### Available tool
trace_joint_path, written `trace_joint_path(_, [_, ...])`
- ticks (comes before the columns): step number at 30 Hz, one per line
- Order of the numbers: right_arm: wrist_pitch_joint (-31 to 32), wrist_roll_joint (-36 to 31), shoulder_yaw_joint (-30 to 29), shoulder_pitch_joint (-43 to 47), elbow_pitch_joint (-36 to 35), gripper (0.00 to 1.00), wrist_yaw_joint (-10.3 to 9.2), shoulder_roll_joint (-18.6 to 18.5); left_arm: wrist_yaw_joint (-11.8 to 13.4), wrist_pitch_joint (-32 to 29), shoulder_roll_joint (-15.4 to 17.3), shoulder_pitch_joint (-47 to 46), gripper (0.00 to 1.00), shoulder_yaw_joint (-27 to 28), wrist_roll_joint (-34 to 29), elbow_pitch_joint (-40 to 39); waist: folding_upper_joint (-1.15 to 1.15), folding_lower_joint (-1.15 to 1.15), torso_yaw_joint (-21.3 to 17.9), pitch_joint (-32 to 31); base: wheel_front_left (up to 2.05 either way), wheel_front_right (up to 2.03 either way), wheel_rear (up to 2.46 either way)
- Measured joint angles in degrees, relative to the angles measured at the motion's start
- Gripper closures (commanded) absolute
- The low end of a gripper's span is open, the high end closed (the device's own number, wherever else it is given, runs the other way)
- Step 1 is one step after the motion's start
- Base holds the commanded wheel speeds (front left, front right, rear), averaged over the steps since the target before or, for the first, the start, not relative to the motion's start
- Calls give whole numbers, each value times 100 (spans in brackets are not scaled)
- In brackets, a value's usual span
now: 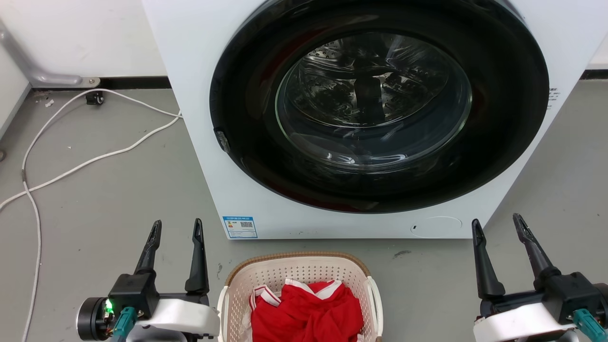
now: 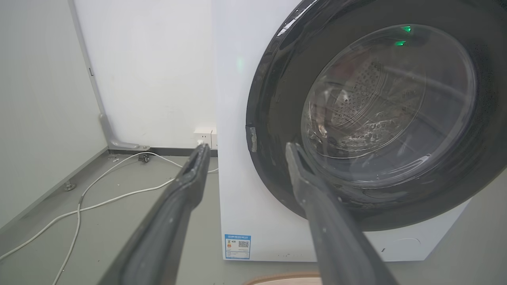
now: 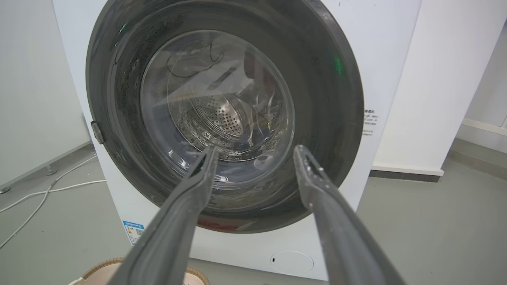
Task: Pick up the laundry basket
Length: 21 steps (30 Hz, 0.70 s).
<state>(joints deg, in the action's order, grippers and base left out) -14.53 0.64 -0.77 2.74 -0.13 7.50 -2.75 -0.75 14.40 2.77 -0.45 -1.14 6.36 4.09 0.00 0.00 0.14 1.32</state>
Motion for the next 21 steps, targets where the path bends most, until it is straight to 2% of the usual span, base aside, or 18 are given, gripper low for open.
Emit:
trace_joint_path(5, [-55,-167,5,18,-25,0,0,0,26,52,1,18,0,0,-176,-12,0,0,2,1,0,0,0])
trace_joint_path(21, [-56,-1,36,22,43,0,0,-1,-9,66,2,25,0,20,-175,30,0,0,1,-37,0,0,0])
